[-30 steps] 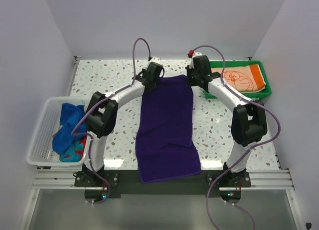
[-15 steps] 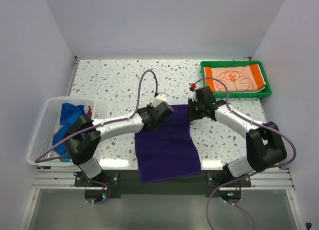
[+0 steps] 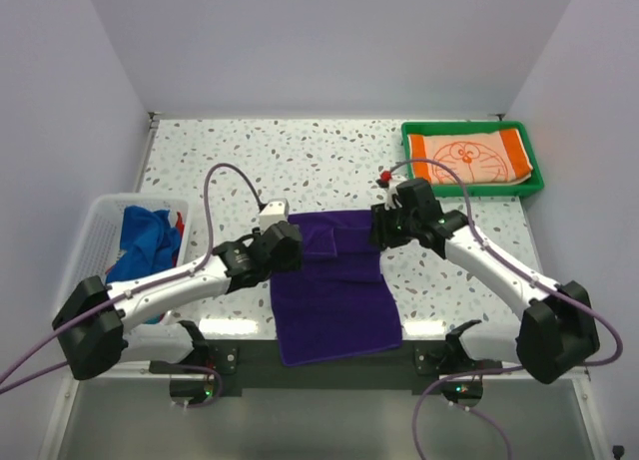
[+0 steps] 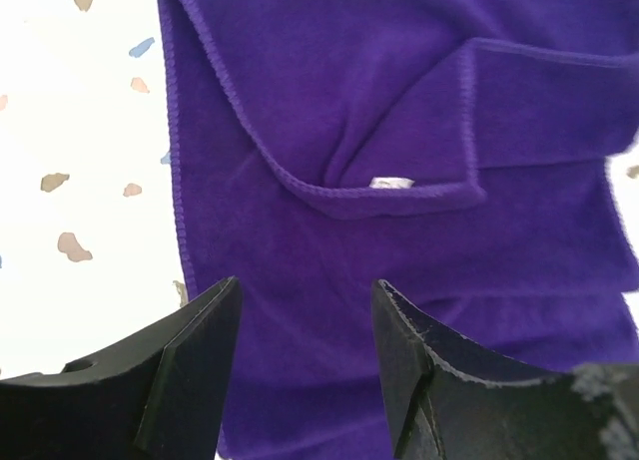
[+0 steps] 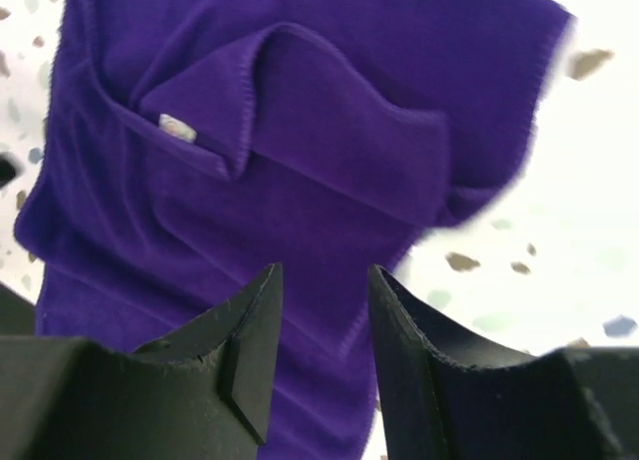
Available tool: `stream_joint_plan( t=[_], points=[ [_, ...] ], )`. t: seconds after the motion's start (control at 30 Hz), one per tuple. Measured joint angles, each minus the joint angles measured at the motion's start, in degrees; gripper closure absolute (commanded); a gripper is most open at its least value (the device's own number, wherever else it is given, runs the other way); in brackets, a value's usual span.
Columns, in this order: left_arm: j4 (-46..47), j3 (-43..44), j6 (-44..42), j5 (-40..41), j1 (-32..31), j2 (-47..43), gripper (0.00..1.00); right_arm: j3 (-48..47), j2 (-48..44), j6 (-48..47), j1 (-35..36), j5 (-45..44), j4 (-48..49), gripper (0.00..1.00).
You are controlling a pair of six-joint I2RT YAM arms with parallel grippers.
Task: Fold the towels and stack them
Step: Flatten out the crumpled towel
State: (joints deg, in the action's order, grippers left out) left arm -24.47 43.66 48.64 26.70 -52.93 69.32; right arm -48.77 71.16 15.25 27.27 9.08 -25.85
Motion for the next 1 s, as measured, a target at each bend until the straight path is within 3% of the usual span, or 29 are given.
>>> stream_joint_plan(
  t=[0.23,0.5,0.57,0.63,0.73,1.0],
  points=[
    [2.3,2.2,4.4,-7.1,5.8,9.6,0.39,-5.8,8.9,-1.2,3.2,-0.6,1.9,0.55],
    [4.1,8.4,14.1,-12.2,5.4,18.5,0.37,-5.7,9.3,0.7,3.0,-12.9,1.2,0.27],
    [3.6,9.5,16.2,-12.7,5.3,20.9,0.36,-5.5,9.1,1.0,3.0,-14.2,1.2,0.25],
    [2.5,11.1,17.7,-12.9,5.2,23.3,0.26,-4.7,8.7,1.2,3.0,-15.3,1.2,0.23],
    [0.5,14.6,19.7,-12.8,5.1,26.9,0.19,-3.7,7.9,1.2,3.0,-16.2,1.2,0.23],
    [-5.5,21.7,24.0,-11.8,4.8,31.2,0.21,-2.3,6.1,1.2,3.0,-17.3,1.2,0.22]
  ],
)
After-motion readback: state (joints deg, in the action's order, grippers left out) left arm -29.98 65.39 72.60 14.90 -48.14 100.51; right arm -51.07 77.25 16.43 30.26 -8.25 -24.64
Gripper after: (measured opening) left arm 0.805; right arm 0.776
